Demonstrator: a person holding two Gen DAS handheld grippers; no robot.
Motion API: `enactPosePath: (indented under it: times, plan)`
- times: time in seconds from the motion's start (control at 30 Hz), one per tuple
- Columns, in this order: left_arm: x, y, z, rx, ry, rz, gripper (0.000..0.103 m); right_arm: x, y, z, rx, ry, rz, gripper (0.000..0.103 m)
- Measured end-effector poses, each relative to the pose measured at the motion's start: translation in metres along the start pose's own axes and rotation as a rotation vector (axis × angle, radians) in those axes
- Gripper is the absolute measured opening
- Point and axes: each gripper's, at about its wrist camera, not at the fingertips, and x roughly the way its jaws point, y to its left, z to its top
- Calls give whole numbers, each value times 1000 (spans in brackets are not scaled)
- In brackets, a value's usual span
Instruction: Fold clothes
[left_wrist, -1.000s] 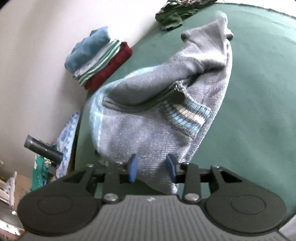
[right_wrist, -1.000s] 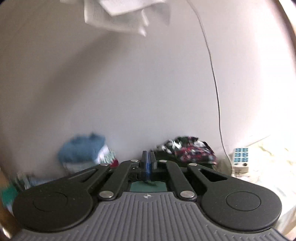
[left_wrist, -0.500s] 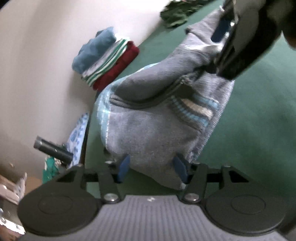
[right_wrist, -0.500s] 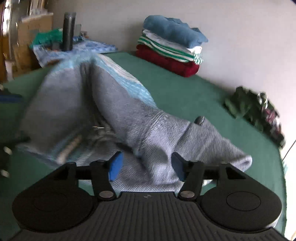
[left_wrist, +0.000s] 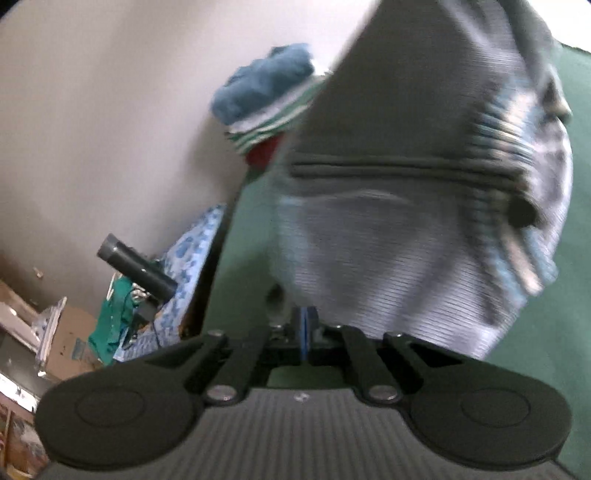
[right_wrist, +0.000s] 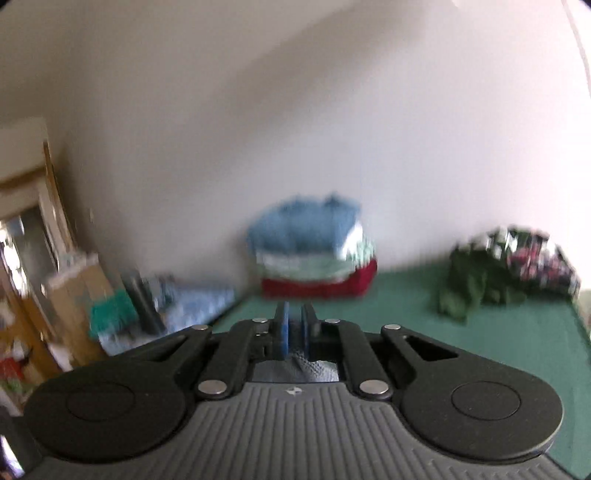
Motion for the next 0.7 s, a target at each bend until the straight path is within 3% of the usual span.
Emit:
enactPosePath:
  times: [0.1,0.17,0.2,0.27,0.3,0.33,0.4,0.53,0.57,0.63,0.7]
  plan:
    - [-13,5,-2,8,-31,-69,9,-8,4,11,-48,-64,-40,0]
    - [-21,-3,-9,36,-39,-138,19,1,6,6,-95,18,-66,3]
    - [-23,-12,-15,70,-36,-157,19,6,6,1,-112,65,-74,11]
    - [-20,-28,-24,119,-14,-154,19,12,4,-19,-144,173,-49,13]
    - [-16,-34,-28,135,4,-151,19,13,5,-31,-166,225,-46,21]
    - [-13,-39,-32,142,22,-150,19,14,5,-42,-187,277,-44,42]
    - [-6,-46,-38,150,57,-153,18,11,9,-67,-205,371,-8,64]
    - [-5,-56,-46,199,45,-104,28,3,31,-113,-374,494,92,70]
    - [-5,-57,-46,200,42,-93,28,2,39,-124,-470,480,74,70]
    - [-6,-57,-44,214,43,-93,28,6,55,-147,-697,439,-40,70]
    - [-13,-53,-43,206,34,-123,32,9,55,-152,-757,442,-60,64]
